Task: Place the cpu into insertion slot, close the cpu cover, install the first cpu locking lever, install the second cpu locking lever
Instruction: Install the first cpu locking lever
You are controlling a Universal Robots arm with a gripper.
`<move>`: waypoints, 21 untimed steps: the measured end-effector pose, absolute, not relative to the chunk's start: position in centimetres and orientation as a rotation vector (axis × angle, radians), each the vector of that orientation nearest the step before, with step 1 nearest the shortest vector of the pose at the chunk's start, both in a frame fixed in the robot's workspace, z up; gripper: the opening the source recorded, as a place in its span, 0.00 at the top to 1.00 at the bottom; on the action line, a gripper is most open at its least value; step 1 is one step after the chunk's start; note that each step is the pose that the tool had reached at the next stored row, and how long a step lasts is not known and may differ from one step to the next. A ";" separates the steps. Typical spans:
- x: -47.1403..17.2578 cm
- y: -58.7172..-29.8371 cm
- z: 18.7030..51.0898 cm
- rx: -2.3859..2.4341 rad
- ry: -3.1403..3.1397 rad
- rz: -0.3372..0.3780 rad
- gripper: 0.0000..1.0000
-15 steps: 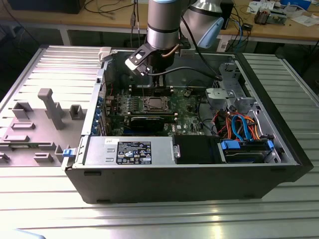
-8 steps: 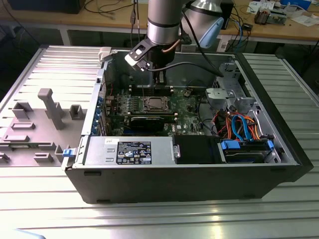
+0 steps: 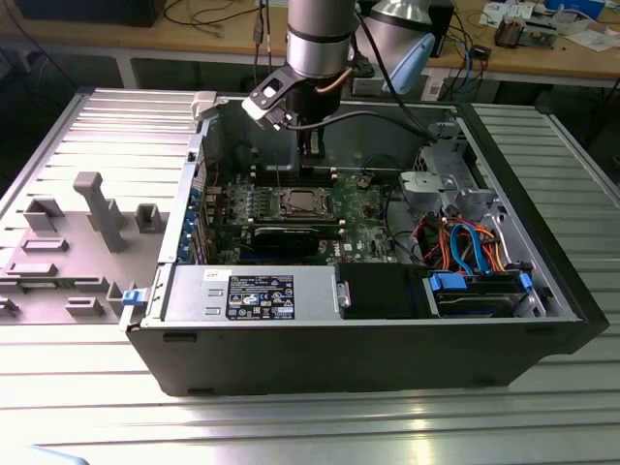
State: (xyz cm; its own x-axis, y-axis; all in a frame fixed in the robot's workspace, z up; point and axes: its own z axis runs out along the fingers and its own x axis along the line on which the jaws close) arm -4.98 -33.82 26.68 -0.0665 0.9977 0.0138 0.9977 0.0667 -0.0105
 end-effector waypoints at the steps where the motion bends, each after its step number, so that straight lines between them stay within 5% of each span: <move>1: -5.0 -33.8 26.8 -2.134 -2.282 -0.003 0.89; 21: -5.0 -33.8 28.0 -2.078 -2.333 -0.002 0.89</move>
State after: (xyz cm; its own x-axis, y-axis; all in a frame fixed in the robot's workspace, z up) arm -4.99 -33.82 27.96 -0.1152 0.9932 0.0138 0.9933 0.1154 -0.0106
